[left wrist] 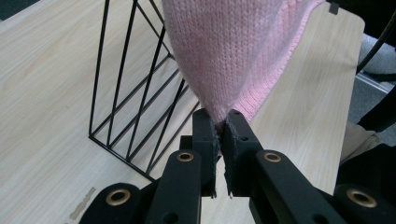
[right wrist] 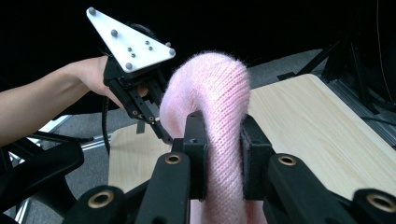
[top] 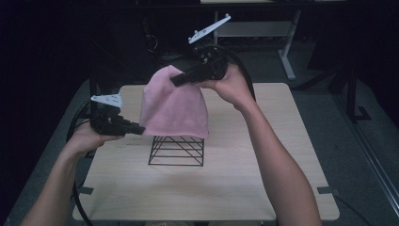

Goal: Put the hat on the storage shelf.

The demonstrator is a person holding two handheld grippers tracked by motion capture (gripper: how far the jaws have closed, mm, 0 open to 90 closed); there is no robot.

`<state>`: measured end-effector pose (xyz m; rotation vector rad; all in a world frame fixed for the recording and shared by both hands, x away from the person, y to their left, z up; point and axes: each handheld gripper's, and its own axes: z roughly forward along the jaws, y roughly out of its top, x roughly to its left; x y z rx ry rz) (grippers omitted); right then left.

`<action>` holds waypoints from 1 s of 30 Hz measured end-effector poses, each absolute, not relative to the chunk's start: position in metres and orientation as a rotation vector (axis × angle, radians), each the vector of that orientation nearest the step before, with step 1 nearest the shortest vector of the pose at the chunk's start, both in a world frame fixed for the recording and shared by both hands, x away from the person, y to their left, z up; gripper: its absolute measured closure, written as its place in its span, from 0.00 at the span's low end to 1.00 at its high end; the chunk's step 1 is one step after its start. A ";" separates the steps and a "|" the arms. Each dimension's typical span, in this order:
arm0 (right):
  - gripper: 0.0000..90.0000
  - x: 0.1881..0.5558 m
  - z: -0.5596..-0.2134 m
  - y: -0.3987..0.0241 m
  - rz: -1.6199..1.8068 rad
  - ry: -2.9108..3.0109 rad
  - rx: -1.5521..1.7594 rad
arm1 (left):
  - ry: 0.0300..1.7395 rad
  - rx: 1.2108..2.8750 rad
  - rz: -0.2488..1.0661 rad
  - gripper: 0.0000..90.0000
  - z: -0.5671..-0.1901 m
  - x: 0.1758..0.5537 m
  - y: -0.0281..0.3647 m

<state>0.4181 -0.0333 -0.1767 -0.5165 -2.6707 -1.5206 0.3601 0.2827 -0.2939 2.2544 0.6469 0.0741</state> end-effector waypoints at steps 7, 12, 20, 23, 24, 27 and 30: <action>0.85 0.415 -0.184 -0.038 -1.518 -2.673 -0.510 | 0.652 2.277 0.088 0.94 -0.301 0.361 0.278; 0.85 0.414 -0.192 -0.036 -1.496 -2.671 -0.501 | 0.667 2.280 0.069 0.94 -0.312 0.360 0.280; 0.85 0.409 -0.200 -0.027 -1.480 -2.665 -0.466 | 0.678 2.286 0.080 0.94 -0.320 0.358 0.286; 0.84 0.407 -0.204 -0.025 -1.482 -2.661 -0.451 | 0.690 2.287 0.083 0.94 -0.323 0.358 0.288; 0.84 0.406 -0.205 -0.024 -1.480 -2.664 -0.445 | 0.692 2.292 0.083 0.94 -0.324 0.358 0.288; 0.84 0.404 -0.209 -0.022 -1.468 -2.670 -0.447 | 0.706 2.300 0.092 0.94 -0.330 0.356 0.287; 0.84 0.405 -0.216 -0.019 -1.456 -2.668 -0.435 | 0.713 2.311 0.100 0.94 -0.333 0.354 0.287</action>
